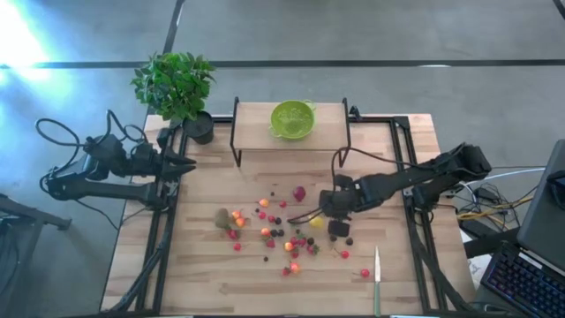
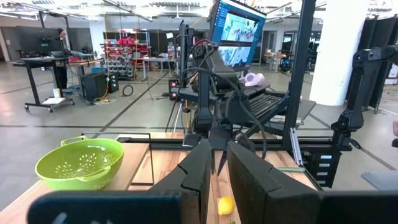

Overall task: Pick & Place Fruit
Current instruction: Put the blueberry into the green strainer bowl on the shelf

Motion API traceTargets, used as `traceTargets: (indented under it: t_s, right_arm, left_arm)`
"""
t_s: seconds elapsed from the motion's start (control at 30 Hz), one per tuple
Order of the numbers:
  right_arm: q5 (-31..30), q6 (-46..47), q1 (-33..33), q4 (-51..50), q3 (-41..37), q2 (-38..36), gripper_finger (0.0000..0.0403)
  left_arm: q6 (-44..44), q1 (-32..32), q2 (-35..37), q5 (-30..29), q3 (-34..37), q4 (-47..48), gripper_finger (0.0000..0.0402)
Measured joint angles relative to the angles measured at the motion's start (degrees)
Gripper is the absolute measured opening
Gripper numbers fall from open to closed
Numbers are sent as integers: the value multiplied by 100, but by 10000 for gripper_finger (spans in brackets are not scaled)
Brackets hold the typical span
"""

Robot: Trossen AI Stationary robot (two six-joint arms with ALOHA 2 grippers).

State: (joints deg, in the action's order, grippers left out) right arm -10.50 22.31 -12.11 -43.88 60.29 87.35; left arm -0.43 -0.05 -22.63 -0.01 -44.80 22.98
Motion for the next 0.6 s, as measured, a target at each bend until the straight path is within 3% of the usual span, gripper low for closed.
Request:
traceTargets:
  t_s: [0.33, 0.6]
  right_arm:
    - [-21, 233, 231, 864, -593, -11, 181]
    - [-316, 301, 574, 953, -866, -11, 218]
  left_arm:
    - [0, 2, 0, 0, -1, 0, 62]
    - [0, 7, 0, -2, 0, 0, 62]
